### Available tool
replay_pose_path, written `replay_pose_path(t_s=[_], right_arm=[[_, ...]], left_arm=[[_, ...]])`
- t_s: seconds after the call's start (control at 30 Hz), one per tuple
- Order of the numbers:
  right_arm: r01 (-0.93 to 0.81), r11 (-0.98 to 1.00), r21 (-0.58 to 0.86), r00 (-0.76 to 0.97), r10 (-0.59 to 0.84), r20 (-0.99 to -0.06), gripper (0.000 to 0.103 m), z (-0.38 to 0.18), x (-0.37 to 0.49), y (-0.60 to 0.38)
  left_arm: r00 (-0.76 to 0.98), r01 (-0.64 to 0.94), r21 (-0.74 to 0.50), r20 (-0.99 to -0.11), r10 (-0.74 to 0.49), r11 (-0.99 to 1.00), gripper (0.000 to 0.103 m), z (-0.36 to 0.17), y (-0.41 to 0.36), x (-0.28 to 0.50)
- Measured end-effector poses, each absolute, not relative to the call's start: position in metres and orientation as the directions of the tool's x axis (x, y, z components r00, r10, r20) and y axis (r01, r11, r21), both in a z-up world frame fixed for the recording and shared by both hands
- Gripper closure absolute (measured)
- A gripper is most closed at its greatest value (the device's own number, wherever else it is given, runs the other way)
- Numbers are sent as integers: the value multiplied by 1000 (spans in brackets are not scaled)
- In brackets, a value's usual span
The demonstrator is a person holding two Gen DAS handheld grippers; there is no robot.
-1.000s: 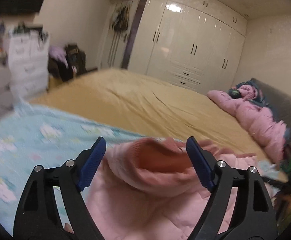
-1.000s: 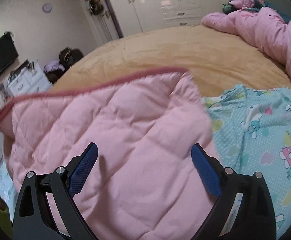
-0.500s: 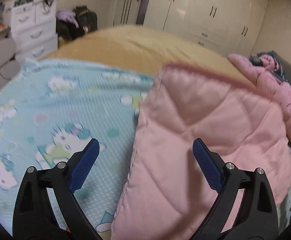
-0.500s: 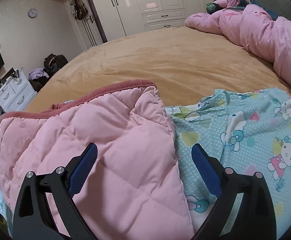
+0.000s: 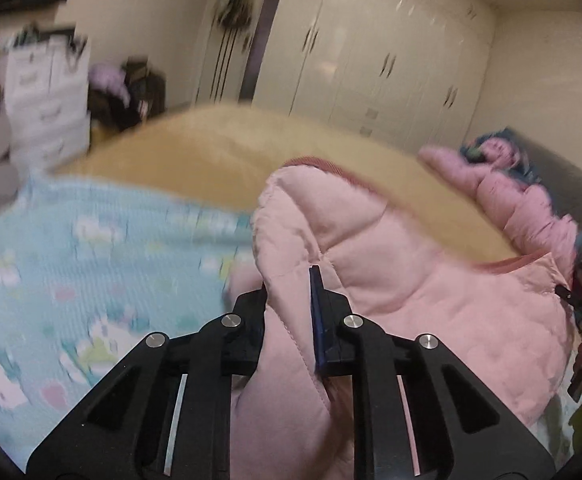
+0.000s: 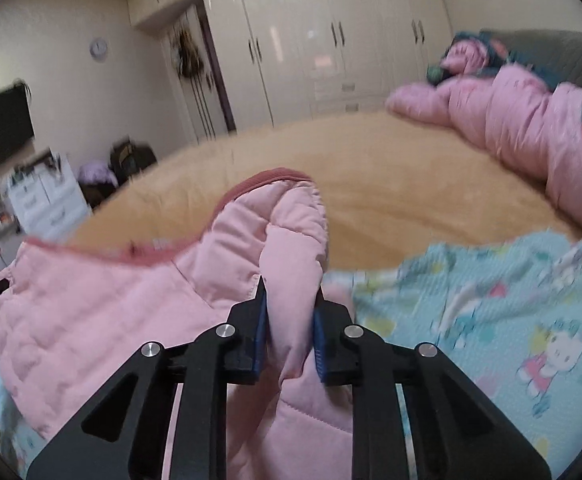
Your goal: Fold large clothes
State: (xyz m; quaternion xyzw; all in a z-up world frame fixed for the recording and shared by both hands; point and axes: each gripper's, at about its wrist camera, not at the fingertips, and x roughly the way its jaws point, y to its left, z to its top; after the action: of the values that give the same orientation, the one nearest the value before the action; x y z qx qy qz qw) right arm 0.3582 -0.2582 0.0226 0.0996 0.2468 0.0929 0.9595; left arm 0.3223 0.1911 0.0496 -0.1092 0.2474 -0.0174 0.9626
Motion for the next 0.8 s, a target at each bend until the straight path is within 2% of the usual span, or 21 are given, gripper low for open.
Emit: replay_pose_path(t_s=[0.1, 0.2, 0.4, 0.67, 0.8], right_arm=[[-132, 968, 213, 894, 209, -396, 86, 52, 363, -254], [-117, 974, 193, 899, 186, -397, 86, 62, 378, -252], [-49, 983, 178, 876, 128, -465, 86, 45, 421, -253], [28, 983, 179, 809, 83, -581, 86, -9, 446, -251], [54, 978, 201, 777, 85, -624, 86, -33, 452, -253]], left_arm=[[906, -18, -150, -421, -47, 989, 94, 76, 174, 320], [903, -37, -129, -430, -22, 991, 94, 86, 173, 340], [878, -75, -62, -477, 36, 995, 94, 71, 176, 375], [802, -130, 64, -580, 143, 989, 91, 15, 178, 407], [771, -148, 73, -616, 162, 986, 89, -11, 184, 415]])
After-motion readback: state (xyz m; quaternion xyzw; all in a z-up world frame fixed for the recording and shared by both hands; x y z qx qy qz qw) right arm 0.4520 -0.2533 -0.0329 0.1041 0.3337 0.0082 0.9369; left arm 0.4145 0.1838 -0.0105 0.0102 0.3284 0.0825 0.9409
